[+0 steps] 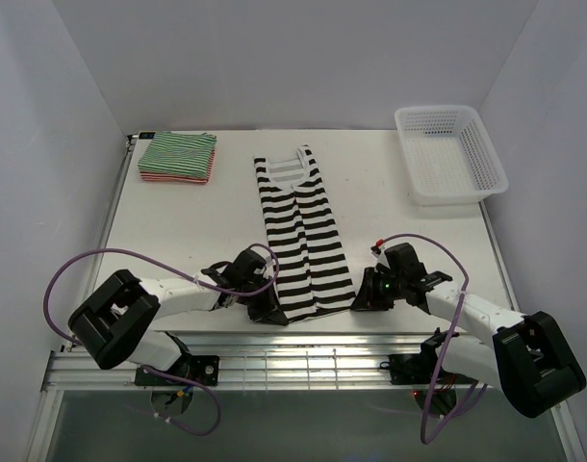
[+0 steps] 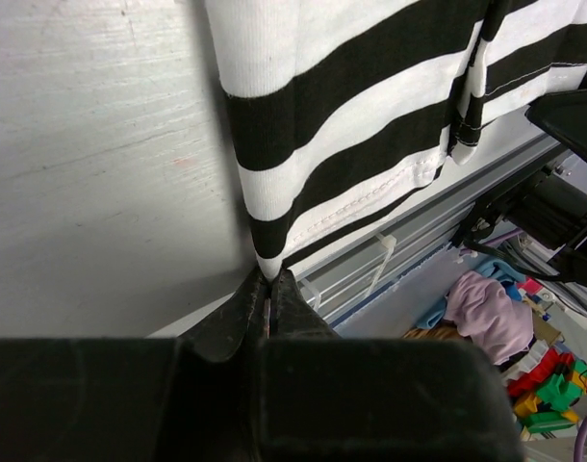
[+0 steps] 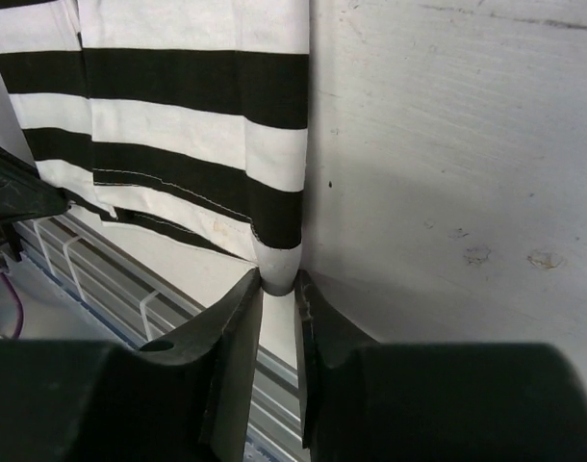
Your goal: Fold and stack the tank tops
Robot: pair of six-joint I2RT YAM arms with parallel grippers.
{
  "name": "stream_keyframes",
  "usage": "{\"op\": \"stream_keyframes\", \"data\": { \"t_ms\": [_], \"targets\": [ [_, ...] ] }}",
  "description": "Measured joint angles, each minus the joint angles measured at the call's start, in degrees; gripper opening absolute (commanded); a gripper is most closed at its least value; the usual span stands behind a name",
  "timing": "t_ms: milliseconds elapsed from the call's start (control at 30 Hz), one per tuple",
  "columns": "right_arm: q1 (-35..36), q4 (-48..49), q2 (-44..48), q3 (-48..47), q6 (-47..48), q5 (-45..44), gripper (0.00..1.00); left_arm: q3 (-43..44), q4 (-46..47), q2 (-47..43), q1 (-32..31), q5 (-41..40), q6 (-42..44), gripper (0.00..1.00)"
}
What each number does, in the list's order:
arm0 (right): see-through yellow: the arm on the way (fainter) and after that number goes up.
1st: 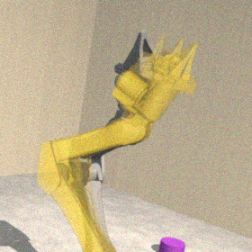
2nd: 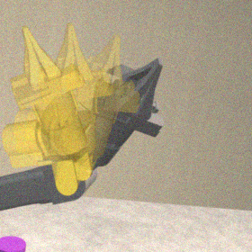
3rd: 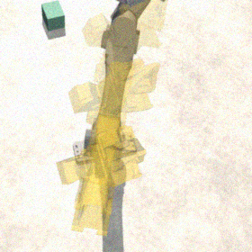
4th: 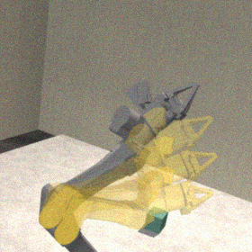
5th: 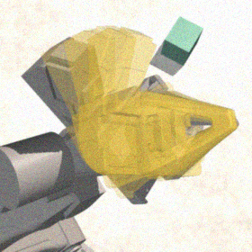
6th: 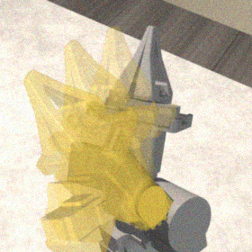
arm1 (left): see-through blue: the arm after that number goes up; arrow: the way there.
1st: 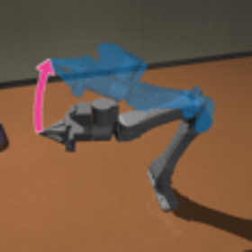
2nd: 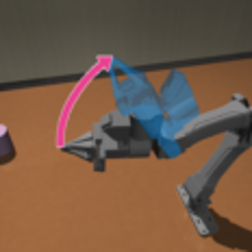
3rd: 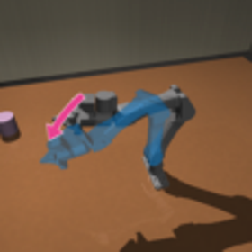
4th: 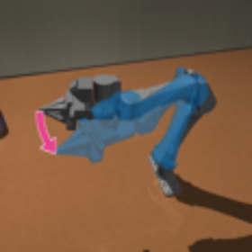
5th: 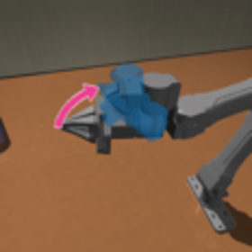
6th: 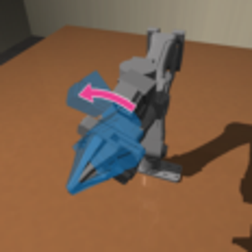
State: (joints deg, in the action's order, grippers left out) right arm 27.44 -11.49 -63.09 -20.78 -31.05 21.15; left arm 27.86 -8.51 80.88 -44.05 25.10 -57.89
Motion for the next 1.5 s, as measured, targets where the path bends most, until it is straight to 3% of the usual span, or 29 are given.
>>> {"op": "stream_keyframes", "data": {
  "t_ms": [100, 133, 467, 733, 1100, 1500],
  "targets": [
    [0.0, 0.04, -0.13, 0.02, 0.37, -0.39, 0.08, 0.04, -0.04, -0.02, 0.0, -0.02, -0.07, 0.0],
    [0.0, 0.09, -0.13, 0.02, 0.48, -0.61, 0.08, 0.07, -0.04, -0.02, 0.0, -0.02, -0.09, 0.0],
    [0.0, -0.81, 3.23, -0.85, 2.8, -1.49, 0.08, 1.95, -2.58, -2.86, -0.07, -1.77, -1.62, 0.0],
    [0.0, -2.78, 4.13, -9.73, 3.69, -2.01, 0.08, 10.1, -7.04, -3.56, 0.87, -5.64, -1.9, 0.0],
    [0.0, -3.76, -5.81, -26.93, 5.44, -7.85, 0.08, 22.95, -11.19, -0.42, 13.53, -5.05, 2.54, 0.0],
    [-0.98, -2.82, -21.51, -41.31, 8.63, -10.99, 0.08, 34.45, -13.62, 8.59, 20.04, -5.18, 7.63, 0.0]
  ]
}}
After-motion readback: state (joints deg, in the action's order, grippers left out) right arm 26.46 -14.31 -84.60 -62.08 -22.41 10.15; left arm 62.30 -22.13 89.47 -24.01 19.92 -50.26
